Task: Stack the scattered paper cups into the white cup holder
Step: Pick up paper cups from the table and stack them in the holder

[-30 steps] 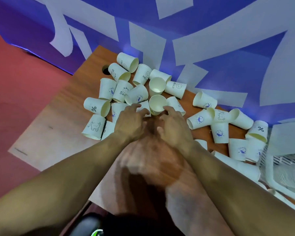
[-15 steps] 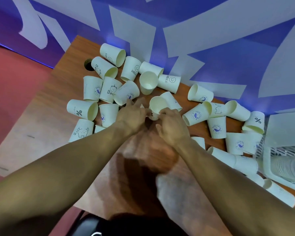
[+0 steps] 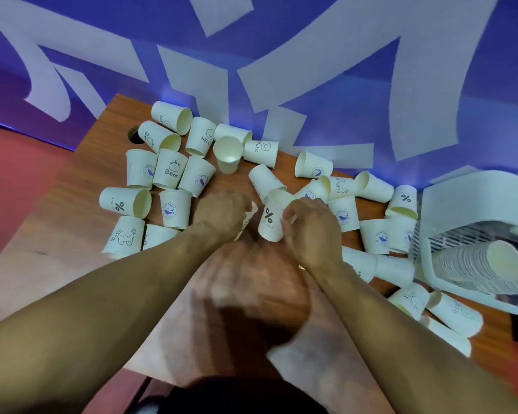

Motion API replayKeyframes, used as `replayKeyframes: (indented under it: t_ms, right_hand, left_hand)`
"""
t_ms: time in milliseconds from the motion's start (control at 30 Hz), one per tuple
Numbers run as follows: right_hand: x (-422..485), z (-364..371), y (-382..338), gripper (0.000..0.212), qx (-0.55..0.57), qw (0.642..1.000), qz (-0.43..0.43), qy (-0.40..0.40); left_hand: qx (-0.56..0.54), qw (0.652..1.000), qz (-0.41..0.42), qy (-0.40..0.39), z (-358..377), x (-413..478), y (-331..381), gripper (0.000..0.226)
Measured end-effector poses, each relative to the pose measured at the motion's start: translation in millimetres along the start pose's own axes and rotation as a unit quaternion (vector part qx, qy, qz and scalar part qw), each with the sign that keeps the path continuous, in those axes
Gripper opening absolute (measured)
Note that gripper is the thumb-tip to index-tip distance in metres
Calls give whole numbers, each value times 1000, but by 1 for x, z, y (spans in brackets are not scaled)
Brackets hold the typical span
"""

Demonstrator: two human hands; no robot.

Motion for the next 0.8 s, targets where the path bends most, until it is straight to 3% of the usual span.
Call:
replayKeyframes:
  t_ms: [267, 433, 633, 800]
  right_hand:
    - [-46, -74, 17, 17, -6, 995, -18, 95]
    - [-88, -136, 55, 15, 4, 985, -19, 173]
    - [-146, -210, 131, 10, -22, 969, -2, 244]
    - [-190, -254, 202, 9, -44, 962, 30, 268]
  left_hand:
    - [-7, 977, 50, 205, -68, -55, 76, 18]
    - [-69, 957, 93, 265, -82, -84, 145, 14]
    - [-37, 926, 151, 345, -93, -111, 262, 13]
    - [-41, 908, 208, 361, -79, -120, 355, 14]
Point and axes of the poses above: each hand's wrist, its own x-axis towards the middle knuckle, its own z-axis out of the palm, y = z × x, the point moved 9 cm from there along x, towards the middle knuckle, and after that the axes turned 2 degrees about -z, right-handed, at the moved point
